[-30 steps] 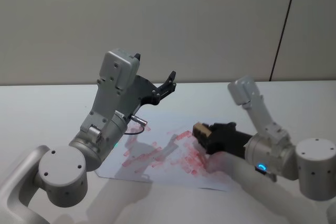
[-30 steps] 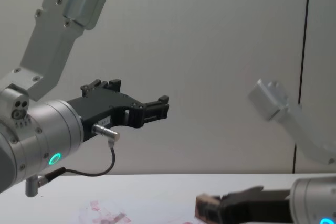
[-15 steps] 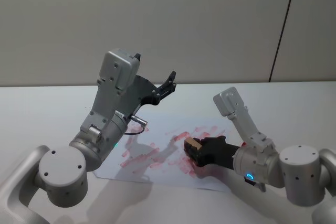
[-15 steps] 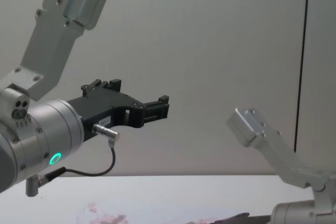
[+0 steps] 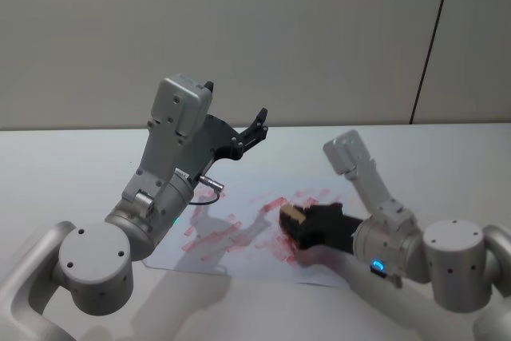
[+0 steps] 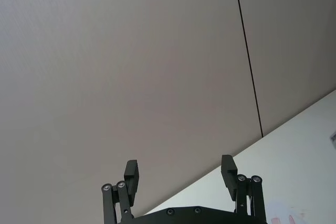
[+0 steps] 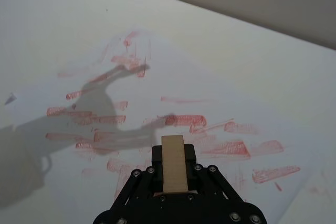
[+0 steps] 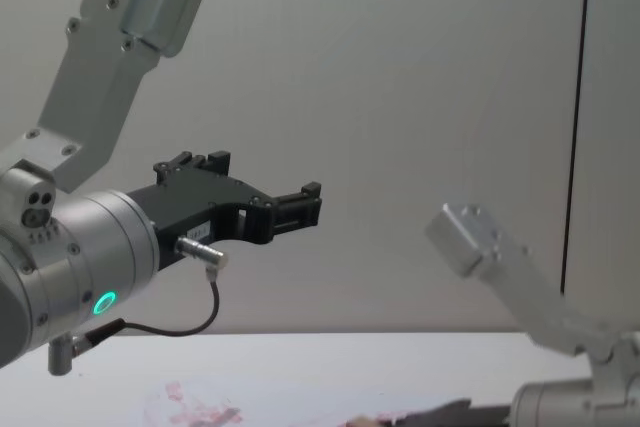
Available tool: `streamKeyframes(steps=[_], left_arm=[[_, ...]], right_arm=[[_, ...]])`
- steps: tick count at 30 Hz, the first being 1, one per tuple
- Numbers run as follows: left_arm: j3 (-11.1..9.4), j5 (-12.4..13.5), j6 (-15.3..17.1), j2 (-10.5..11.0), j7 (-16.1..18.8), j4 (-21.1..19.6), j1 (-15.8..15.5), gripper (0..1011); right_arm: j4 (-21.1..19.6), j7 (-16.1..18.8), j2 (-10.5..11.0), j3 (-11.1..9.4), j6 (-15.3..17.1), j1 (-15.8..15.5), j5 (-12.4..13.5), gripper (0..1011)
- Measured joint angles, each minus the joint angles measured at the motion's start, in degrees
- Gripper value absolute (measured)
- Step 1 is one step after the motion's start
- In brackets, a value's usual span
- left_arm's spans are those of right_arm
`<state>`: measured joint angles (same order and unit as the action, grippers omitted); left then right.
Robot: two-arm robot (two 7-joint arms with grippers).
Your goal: Use the one hand to pick up the stamp and affix it onto the A4 paper.
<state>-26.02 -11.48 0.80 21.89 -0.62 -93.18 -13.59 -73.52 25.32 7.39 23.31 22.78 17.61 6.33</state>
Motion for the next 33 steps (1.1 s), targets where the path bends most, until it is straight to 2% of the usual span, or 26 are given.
streamKeyframes(steps=[4, 10, 16, 18, 27, 33], left_arm=[[0.0, 0.0, 0.0, 0.0, 0.0, 0.0, 0.0, 1002], [0.0, 0.0, 0.0, 0.0, 0.0, 0.0, 0.0, 1001], [0.0, 0.0, 0.0, 0.0, 0.0, 0.0, 0.0, 1001], [0.0, 0.0, 0.0, 0.0, 0.0, 0.0, 0.0, 1001], [0.0, 0.0, 0.0, 0.0, 0.0, 0.0, 0.0, 1001], [0.0, 0.0, 0.0, 0.0, 0.0, 0.0, 0.0, 1001]], right_arm=[[-1.5, -0.2, 0.3, -0.4, -0.7, -0.1, 0.5, 219], [-6.3, -0.9, 1.9, -2.0, -1.5, -0.8, 2.7, 219], [-12.0, -2.0, 4.7, -4.1, -1.1, -2.8, 5.3, 219], [-14.4, -2.7, 6.2, -5.0, -0.4, -4.2, 6.5, 219], [-19.0, -4.3, 10.6, -7.1, 1.3, -8.9, 8.7, 219], [-20.4, -5.3, 12.8, -8.0, 1.7, -11.4, 9.4, 219]])
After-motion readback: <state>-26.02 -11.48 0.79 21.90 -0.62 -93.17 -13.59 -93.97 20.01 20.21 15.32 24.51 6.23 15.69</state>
